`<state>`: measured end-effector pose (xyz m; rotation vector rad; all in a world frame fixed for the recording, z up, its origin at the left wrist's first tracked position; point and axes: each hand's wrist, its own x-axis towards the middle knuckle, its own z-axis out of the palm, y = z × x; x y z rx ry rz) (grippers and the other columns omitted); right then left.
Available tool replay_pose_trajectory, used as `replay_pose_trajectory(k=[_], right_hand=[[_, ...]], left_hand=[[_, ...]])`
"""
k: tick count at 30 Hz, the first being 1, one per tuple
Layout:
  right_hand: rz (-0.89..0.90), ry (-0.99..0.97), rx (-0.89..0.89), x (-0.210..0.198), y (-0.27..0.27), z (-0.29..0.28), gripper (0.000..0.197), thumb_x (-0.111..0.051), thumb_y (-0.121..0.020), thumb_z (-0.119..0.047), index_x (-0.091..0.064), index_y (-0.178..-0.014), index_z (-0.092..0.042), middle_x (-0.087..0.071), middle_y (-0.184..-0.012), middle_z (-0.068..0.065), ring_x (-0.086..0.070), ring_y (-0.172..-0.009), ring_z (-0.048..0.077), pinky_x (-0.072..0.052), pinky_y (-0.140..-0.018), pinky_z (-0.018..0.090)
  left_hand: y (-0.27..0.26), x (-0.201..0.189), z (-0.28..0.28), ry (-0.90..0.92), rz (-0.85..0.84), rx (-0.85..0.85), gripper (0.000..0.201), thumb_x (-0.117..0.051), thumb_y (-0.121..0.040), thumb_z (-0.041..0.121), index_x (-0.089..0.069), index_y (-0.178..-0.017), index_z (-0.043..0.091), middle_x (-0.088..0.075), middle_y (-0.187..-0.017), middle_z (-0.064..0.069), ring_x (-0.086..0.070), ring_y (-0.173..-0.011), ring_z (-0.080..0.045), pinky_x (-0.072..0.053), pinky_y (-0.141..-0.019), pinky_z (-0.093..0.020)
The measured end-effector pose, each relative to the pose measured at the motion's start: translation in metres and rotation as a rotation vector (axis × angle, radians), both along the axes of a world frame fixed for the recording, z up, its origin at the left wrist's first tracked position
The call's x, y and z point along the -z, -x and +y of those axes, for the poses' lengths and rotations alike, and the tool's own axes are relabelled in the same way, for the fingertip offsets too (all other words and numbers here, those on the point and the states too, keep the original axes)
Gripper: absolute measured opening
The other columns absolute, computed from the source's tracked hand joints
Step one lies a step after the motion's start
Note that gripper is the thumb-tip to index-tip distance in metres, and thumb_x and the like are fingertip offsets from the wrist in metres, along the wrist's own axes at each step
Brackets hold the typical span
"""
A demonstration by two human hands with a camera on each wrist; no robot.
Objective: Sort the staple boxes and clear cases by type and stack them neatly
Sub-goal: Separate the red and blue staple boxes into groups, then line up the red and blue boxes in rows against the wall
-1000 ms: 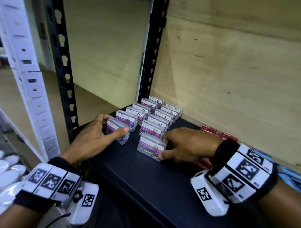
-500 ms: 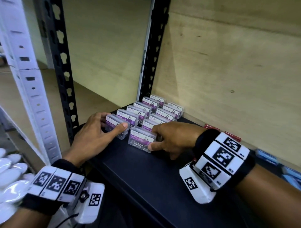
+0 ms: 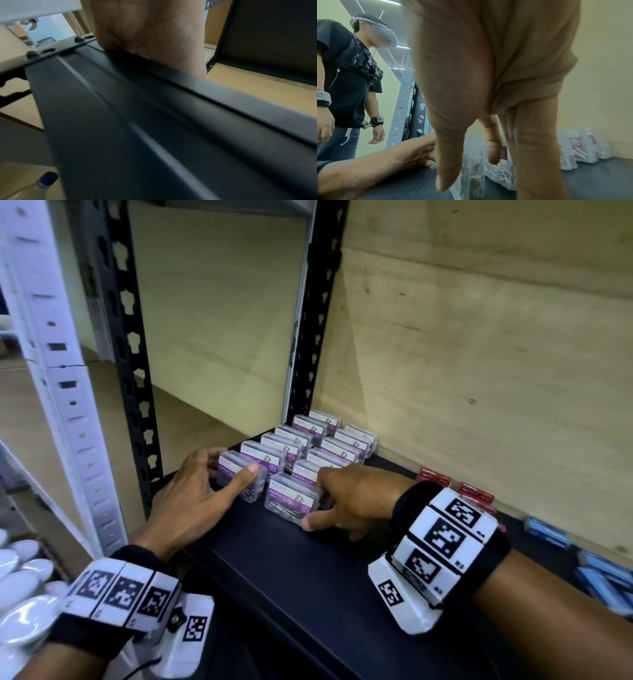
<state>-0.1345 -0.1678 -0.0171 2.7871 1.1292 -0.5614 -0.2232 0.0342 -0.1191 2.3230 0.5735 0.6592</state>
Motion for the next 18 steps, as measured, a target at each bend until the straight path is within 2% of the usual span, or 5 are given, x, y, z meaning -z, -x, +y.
replay_pose_trajectory(k=[4,7,10,13,18], right_hand=[[0.01,-0.051,0.028,-0.001,0.003,-0.011,0.073,-0.068,-0.085,-0.053,-0.031,-0.136,-0.016,-0.066,-0.1,0.002,-0.07,-0.079,0.02,-0.055,-0.068,0.031],[0.006,-0.079,0.014,-0.001,0.003,-0.024,0.078,-0.067,-0.087,-0.051,-0.022,-0.14,-0.015,-0.066,-0.103,0.005,-0.063,-0.093,0.022,-0.05,-0.077,0.033],[0.057,-0.144,0.009,0.001,0.003,-0.04,0.062,-0.066,-0.088,-0.053,-0.032,-0.13,-0.023,-0.066,-0.112,0.001,-0.063,-0.099,0.019,-0.05,-0.087,0.033],[0.051,-0.201,-0.025,-0.003,0.005,-0.06,0.04,-0.066,-0.087,-0.054,-0.049,-0.113,-0.03,-0.064,-0.106,-0.007,-0.061,-0.094,0.013,-0.047,-0.079,0.029],[0.031,-0.253,-0.014,-0.02,0.002,-0.109,0.029,-0.068,-0.087,-0.049,-0.061,-0.106,-0.029,-0.061,-0.095,-0.016,-0.058,-0.086,0.006,-0.044,-0.077,0.023]], left_hand=[[0.005,-0.001,-0.002,0.018,-0.046,0.028,0.099,-0.031,-0.066,0.095,-0.033,-0.142,0.033,-0.039,-0.139,0.005,-0.052,-0.111,-0.007,-0.049,-0.096,-0.042],[0.011,-0.003,-0.005,0.073,-0.156,0.049,0.095,-0.041,-0.068,0.09,-0.033,-0.144,0.033,-0.03,-0.138,0.006,-0.046,-0.122,-0.014,-0.043,-0.101,-0.037],[0.018,-0.008,-0.017,-0.008,-0.246,0.022,0.084,-0.05,-0.076,0.078,-0.038,-0.141,0.027,-0.027,-0.132,0.006,-0.036,-0.127,-0.02,-0.033,-0.109,-0.038],[0.019,-0.024,-0.04,-0.2,-0.334,0.028,0.068,-0.063,-0.08,0.06,-0.047,-0.133,0.021,-0.029,-0.128,0.0,-0.03,-0.126,-0.022,-0.026,-0.107,-0.034],[0.006,-0.06,-0.088,-0.351,-0.363,0.162,0.064,-0.053,-0.079,0.065,-0.049,-0.13,0.026,-0.029,-0.126,0.004,-0.027,-0.117,-0.013,-0.029,-0.1,-0.034]])
